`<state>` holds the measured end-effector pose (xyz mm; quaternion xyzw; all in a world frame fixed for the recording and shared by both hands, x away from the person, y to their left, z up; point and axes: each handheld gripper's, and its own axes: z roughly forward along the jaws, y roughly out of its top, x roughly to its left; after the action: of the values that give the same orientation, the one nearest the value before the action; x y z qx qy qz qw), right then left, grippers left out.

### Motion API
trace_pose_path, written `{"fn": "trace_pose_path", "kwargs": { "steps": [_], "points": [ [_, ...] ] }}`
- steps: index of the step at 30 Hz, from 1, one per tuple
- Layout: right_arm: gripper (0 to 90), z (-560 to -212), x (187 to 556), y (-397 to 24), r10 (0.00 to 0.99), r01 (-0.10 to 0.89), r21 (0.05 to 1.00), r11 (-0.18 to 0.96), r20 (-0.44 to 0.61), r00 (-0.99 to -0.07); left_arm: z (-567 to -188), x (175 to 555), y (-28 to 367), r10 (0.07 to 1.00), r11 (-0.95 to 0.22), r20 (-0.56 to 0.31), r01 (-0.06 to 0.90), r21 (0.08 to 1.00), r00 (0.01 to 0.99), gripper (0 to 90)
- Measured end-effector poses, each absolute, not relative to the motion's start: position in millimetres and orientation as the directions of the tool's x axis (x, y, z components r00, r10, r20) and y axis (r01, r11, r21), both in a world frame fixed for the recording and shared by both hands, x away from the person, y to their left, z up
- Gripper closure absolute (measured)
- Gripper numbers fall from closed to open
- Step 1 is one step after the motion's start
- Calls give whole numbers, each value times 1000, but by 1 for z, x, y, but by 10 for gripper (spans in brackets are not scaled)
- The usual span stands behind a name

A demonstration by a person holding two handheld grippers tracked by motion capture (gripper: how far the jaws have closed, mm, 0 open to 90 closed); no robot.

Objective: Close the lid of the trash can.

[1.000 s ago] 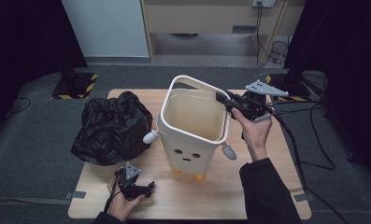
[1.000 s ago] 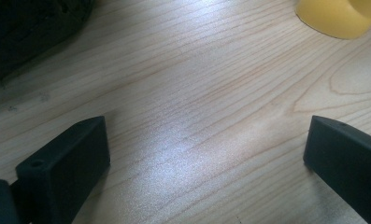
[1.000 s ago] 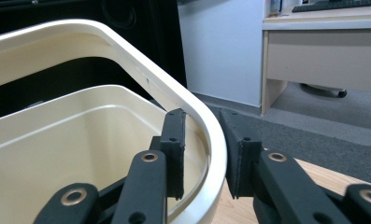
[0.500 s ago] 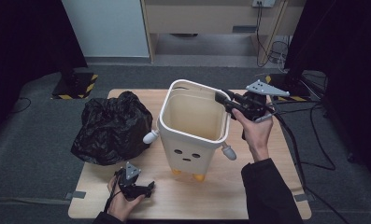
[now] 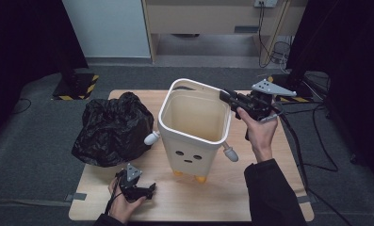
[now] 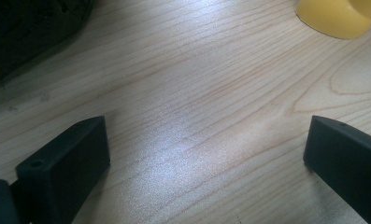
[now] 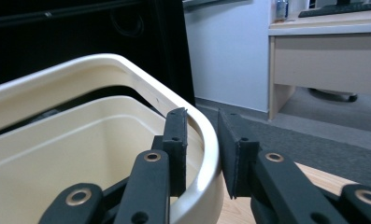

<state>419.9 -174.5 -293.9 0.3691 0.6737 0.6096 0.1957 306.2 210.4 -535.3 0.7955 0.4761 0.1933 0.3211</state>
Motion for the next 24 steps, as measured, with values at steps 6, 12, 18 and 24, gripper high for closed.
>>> {"fn": "trace_pose_path", "kwargs": {
  "steps": [6,12,18,24],
  "points": [
    [744,-289,420,-173,735,255,967,-4,176,-655,-535,306,210,881,-341,2,633,695,472,0],
    [741,-286,421,-170,735,243,970,10,158,-659,-535,306,210,881,-341,2,633,695,472,0],
    [680,-288,424,-168,739,234,972,14,148,-657,-535,306,210,882,-340,2,634,695,472,0],
    [580,-293,424,-174,761,207,978,-11,143,-632,-535,306,210,882,-340,1,633,695,472,0]
  ]
}}
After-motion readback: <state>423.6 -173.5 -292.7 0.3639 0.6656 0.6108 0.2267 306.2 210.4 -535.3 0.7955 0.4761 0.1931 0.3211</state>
